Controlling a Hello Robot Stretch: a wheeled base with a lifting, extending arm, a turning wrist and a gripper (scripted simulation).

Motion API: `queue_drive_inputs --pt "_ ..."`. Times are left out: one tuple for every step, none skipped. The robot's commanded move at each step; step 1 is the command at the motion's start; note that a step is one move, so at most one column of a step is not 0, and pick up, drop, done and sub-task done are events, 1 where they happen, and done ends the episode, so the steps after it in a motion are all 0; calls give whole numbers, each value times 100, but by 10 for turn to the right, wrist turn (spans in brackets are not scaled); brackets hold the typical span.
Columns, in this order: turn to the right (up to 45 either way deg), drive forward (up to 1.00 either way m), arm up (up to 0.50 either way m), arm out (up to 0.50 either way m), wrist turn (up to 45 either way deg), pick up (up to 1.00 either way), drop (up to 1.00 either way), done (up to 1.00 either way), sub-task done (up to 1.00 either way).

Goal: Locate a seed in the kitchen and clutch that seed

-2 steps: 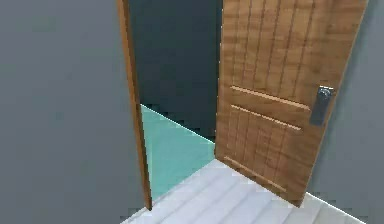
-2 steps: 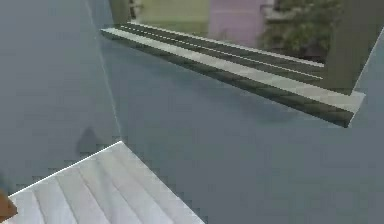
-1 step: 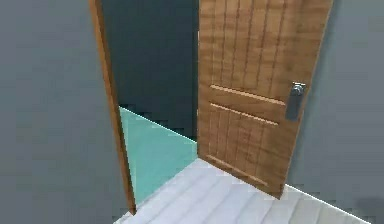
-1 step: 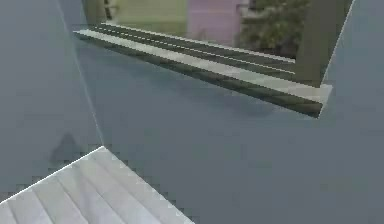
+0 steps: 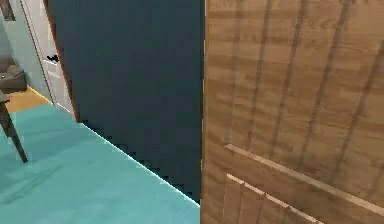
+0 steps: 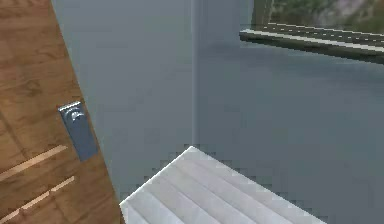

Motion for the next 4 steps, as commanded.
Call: queue_drive_inputs --pt "-240 0 0 0 0 0 0 0 0" --pt "0 80 0 0 0 0 0 0 0" --pt "-450 0 0 0 0 0 0 0 0" --pt "-240 0 0 0 0 0 0 0 0"
